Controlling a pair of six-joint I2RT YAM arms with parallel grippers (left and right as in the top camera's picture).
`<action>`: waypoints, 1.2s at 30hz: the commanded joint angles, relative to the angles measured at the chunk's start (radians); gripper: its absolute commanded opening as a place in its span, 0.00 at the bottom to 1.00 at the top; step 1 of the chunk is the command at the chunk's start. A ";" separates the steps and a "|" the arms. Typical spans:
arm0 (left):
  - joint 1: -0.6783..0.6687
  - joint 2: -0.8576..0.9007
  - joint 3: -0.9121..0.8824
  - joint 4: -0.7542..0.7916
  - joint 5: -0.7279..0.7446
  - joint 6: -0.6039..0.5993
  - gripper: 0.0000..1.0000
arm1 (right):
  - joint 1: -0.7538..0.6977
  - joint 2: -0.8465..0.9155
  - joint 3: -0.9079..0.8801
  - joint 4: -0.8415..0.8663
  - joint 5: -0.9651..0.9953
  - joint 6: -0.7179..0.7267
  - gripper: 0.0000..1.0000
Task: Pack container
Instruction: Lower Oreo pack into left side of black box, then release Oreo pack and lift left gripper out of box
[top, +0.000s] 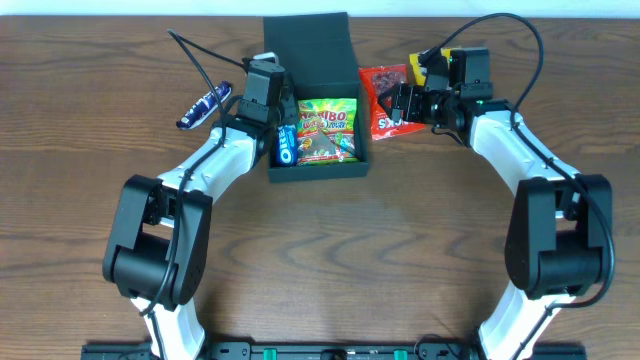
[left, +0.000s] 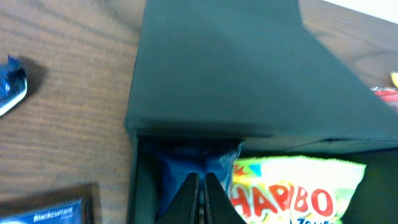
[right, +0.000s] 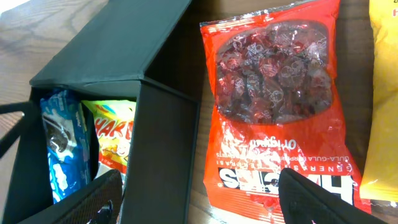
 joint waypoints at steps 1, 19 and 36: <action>0.000 0.019 0.010 -0.029 -0.007 0.021 0.06 | 0.006 -0.027 0.002 0.000 -0.007 0.002 0.80; -0.006 0.048 0.011 -0.016 -0.006 0.068 0.06 | 0.006 -0.027 0.002 -0.003 -0.008 0.002 0.81; -0.068 0.037 0.068 -0.087 -0.047 0.229 0.06 | 0.006 -0.027 0.002 -0.010 -0.007 0.002 0.82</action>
